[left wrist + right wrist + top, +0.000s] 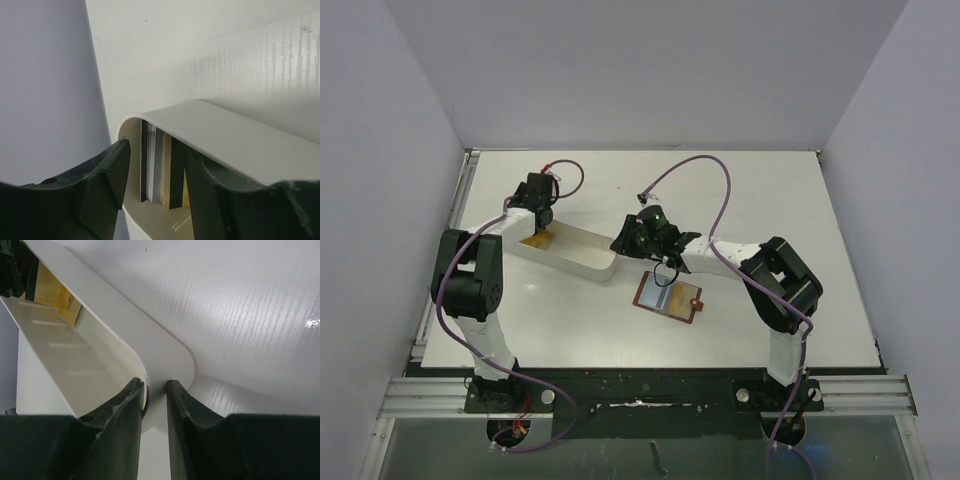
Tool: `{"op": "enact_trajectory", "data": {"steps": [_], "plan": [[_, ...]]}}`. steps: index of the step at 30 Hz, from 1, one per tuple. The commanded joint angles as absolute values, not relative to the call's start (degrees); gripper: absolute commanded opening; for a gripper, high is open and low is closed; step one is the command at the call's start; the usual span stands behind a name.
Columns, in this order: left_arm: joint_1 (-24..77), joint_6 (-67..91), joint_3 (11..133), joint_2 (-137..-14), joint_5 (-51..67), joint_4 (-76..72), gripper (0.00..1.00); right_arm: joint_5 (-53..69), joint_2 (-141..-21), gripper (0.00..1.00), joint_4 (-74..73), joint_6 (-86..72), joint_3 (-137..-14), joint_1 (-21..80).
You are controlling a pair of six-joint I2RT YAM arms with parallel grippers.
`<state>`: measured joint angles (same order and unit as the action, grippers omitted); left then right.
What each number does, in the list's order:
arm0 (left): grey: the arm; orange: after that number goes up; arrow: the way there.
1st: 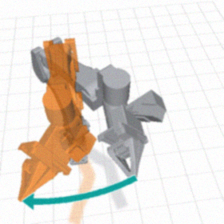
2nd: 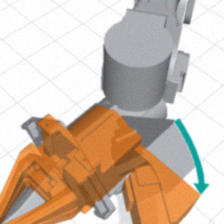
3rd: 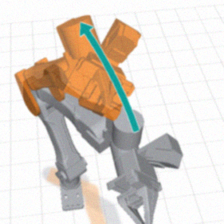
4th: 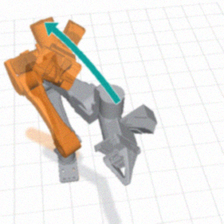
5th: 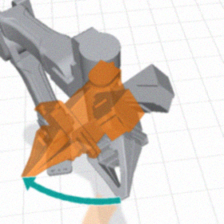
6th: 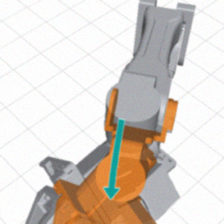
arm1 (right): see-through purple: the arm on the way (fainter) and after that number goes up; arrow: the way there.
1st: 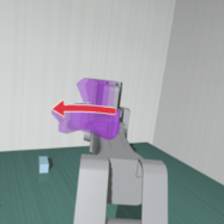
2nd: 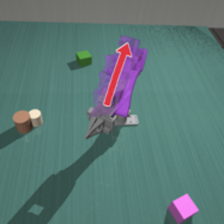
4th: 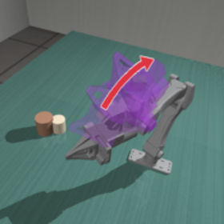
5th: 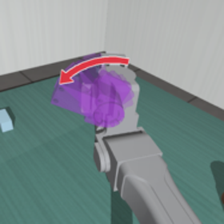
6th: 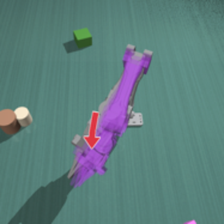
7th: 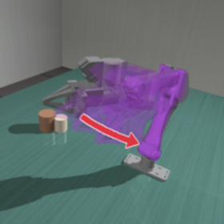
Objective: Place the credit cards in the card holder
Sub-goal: Pick up the credit card from the storage box.
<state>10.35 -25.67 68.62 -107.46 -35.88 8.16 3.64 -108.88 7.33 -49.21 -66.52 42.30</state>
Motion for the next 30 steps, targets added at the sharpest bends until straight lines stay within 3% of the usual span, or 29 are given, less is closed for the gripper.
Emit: {"op": "enact_trajectory", "data": {"steps": [1, 6, 15, 30], "plan": [[9.9, -23.5, 70.7, -105.7, -33.7, 9.3, 0.47, 5.0, -109.3, 0.01, 5.3, -47.1, -65.1, 41.9], [9.2, -23.6, 70.1, -108.5, -38.2, 8.0, 0.51, 5.0, -109.1, 0.01, 5.5, -47.0, -65.0, 41.9], [8.9, -25.7, 70.0, -110.8, -41.4, 6.0, 0.49, 4.9, -108.8, 0.01, 5.6, -47.0, -64.2, 41.7], [9.4, -20.4, 67.7, -105.3, -30.3, 9.3, 0.5, 5.5, -109.5, 0.01, 6.1, -46.9, -64.7, 41.7]]}}
